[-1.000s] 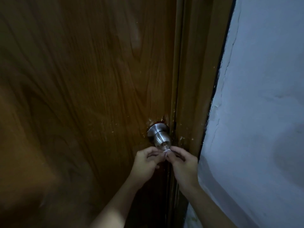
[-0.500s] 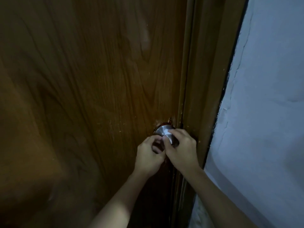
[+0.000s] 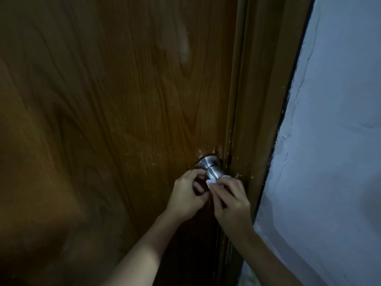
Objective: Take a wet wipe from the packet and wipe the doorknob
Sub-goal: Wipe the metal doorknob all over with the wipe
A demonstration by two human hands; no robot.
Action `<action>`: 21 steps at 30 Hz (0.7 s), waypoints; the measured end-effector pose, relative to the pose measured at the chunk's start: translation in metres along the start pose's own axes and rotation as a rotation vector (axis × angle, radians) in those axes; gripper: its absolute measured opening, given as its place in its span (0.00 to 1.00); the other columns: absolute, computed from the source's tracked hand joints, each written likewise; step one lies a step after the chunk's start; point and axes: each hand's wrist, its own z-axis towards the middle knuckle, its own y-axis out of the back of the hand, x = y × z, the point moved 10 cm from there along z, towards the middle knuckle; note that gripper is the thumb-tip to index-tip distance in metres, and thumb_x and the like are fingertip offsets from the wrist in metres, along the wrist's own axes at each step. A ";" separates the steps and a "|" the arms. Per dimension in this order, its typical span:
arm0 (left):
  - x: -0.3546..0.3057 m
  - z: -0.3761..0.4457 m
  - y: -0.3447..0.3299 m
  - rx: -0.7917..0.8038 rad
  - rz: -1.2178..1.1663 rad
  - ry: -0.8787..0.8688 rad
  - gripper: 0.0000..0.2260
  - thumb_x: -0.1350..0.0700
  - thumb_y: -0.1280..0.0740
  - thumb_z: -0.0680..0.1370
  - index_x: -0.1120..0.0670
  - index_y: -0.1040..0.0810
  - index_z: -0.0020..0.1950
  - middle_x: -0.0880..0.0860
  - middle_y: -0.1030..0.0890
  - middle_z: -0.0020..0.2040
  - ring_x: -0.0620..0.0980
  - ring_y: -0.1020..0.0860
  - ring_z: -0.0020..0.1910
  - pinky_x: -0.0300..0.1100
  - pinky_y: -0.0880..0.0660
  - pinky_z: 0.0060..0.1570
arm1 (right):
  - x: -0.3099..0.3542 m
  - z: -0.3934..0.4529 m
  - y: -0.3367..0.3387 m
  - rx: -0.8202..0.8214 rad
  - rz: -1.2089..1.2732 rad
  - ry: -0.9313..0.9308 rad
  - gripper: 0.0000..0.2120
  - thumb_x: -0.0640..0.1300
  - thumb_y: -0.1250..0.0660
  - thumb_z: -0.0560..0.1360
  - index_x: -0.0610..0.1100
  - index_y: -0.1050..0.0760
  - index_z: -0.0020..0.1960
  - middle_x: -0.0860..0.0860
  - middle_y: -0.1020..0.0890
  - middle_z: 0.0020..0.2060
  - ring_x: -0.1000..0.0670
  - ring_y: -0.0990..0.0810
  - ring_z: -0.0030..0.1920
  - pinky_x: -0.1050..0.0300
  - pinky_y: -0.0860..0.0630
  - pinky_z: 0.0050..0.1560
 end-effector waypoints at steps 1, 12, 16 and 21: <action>-0.001 0.000 0.001 0.009 -0.007 -0.005 0.21 0.63 0.29 0.70 0.52 0.27 0.62 0.50 0.24 0.57 0.44 0.22 0.41 0.31 0.24 0.38 | 0.001 -0.001 -0.002 0.012 -0.010 0.001 0.10 0.38 0.35 0.71 0.39 0.19 0.50 0.43 0.19 0.45 0.52 0.26 0.51 0.63 0.28 0.55; -0.005 0.001 0.007 -0.030 -0.077 -0.002 0.17 0.64 0.33 0.71 0.51 0.25 0.58 0.48 0.24 0.54 0.43 0.23 0.46 0.32 0.25 0.40 | -0.001 0.012 0.012 -0.042 -0.019 -0.004 0.07 0.31 0.30 0.65 0.36 0.18 0.42 0.42 0.18 0.40 0.51 0.25 0.46 0.66 0.28 0.50; -0.004 0.001 0.008 -0.040 -0.075 0.008 0.16 0.63 0.32 0.71 0.50 0.24 0.56 0.47 0.24 0.52 0.42 0.23 0.43 0.29 0.25 0.39 | -0.024 -0.004 0.003 0.074 -0.074 -0.117 0.13 0.24 0.25 0.57 0.37 0.18 0.39 0.44 0.18 0.35 0.51 0.22 0.40 0.70 0.31 0.47; -0.005 0.002 0.013 -0.083 -0.018 -0.024 0.14 0.58 0.30 0.70 0.48 0.24 0.54 0.48 0.22 0.51 0.44 0.22 0.44 0.43 0.20 0.45 | 0.002 0.006 0.027 -0.128 0.040 -0.089 0.08 0.34 0.33 0.70 0.35 0.19 0.48 0.41 0.18 0.45 0.51 0.21 0.48 0.70 0.26 0.53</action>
